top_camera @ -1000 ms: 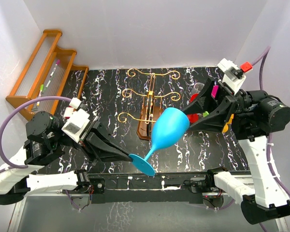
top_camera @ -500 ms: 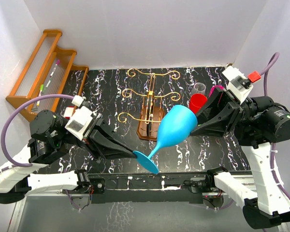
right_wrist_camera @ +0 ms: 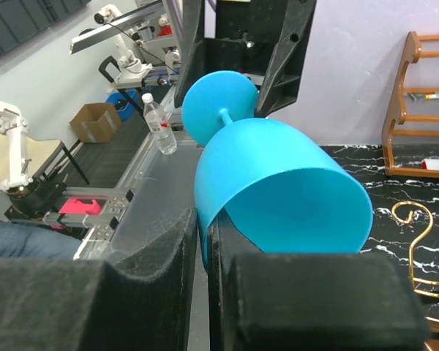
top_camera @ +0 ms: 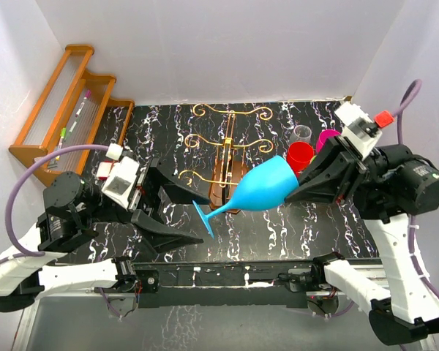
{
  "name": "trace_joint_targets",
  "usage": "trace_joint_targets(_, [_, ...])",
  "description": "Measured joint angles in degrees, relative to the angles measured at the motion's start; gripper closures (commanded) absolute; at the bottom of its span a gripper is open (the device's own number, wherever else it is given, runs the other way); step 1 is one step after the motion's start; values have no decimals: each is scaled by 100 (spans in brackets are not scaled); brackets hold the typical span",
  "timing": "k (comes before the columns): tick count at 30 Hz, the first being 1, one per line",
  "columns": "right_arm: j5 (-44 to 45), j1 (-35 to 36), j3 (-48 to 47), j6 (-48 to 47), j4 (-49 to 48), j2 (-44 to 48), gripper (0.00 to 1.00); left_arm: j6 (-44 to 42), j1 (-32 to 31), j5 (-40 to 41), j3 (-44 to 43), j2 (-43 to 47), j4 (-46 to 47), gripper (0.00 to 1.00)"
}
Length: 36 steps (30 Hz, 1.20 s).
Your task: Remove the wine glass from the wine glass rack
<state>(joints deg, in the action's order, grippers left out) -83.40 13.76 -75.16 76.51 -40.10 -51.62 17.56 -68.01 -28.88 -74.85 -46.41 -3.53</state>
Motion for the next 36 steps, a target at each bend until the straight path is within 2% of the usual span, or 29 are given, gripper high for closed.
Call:
trace_joint_targets(6, [-59,2,-164,-435,498,-485,92,-48,0,745,289,350,-573,17])
trace_joint_targets(13, [55,11,-850,-863,1217,-1158,92,-114,2,1687,363,610,-1167,16])
trace_joint_targets(18, [597,-39,-1346,-1311,1572,-1493,92,-105,0,2017,363,562,-1617,16])
trace_joint_targets(22, [1187,-37,-2153,-2184,2634,-1751,92,-107,0,2205,363,452,-1849,16])
trace_joint_targets(28, [2839,-33,-3589,-3777,4662,-2225,92,-107,0,2277,361,334,-2055,17])
trace_joint_targets(32, [4690,-33,-4494,-4739,6048,-2833,92,-101,0,2367,345,315,-2100,20])
trace_joint_targets(36, [6706,-48,-5455,-5473,7202,-3818,92,-81,0,2579,26,131,-2251,23])
